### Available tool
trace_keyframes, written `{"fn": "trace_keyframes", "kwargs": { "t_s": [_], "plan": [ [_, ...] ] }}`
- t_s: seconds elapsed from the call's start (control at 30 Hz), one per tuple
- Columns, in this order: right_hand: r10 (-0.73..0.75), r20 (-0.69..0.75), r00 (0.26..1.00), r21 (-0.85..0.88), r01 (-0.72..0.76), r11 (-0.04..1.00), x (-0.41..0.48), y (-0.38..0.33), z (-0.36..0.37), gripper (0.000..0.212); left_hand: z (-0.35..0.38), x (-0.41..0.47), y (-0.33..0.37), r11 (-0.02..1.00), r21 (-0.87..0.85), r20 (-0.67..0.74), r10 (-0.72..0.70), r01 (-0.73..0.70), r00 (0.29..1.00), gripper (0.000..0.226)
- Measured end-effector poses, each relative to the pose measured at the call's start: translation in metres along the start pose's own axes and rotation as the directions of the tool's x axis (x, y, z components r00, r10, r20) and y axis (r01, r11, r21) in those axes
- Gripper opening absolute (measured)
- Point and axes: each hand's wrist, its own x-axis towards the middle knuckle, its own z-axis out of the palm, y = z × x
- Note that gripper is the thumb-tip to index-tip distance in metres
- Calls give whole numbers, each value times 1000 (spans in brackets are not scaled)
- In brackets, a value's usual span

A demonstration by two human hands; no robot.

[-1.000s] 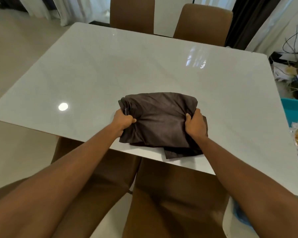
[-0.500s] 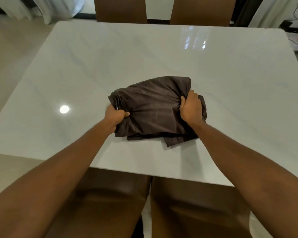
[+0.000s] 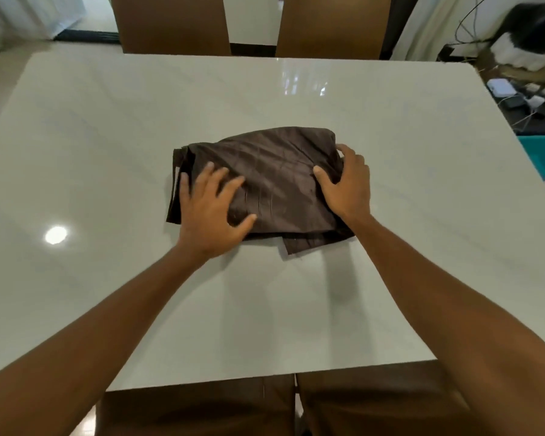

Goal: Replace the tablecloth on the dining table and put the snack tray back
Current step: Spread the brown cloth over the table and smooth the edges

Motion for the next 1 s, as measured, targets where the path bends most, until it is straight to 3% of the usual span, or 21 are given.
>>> {"fn": "trace_keyframes", "kwargs": {
  "t_s": [0.07,0.2,0.33,0.43,0.5,0.6,0.7,0.77,0.8,0.83,0.93,1.0],
  "plan": [
    [-4,-100,995,-133,-10,991,-20,3,-7,59,4,-7,7,993,9,120,117,-119,986,79],
    [239,61,969,-99,-232,968,-26,3,-18,64,13,4,21,990,69,402,82,-120,912,89],
    [347,164,923,-148,-325,934,-6,-1,-30,68,18,14,16,967,146,423,132,-211,896,82],
    [362,251,898,-19,-369,929,-1,-2,-34,44,17,12,19,950,190,453,139,-248,881,77],
    [310,299,902,49,-339,939,-5,-6,-36,28,13,9,26,964,128,435,156,-232,887,69],
    [255,380,889,144,-329,933,-25,-7,-45,29,6,1,30,983,-12,371,175,-184,912,58],
    [283,554,783,226,-468,855,-55,6,-60,37,-6,-7,31,978,-4,476,184,-207,860,64],
    [325,670,668,249,-614,749,-75,10,-69,45,-18,-15,33,972,-21,586,203,-236,784,77],
    [342,677,651,275,-656,703,-83,10,-68,46,-24,-17,35,979,-72,627,194,-192,754,81],
    [366,646,670,320,-673,667,-93,6,-65,44,-32,-20,39,983,-142,646,179,-114,742,83],
    [427,428,796,503,-603,620,-119,-20,-50,35,-50,-25,64,944,-327,587,169,40,792,89],
    [365,378,851,600,-525,603,-127,-41,-43,62,-55,-27,85,939,-337,598,159,67,785,97]
  ]
}}
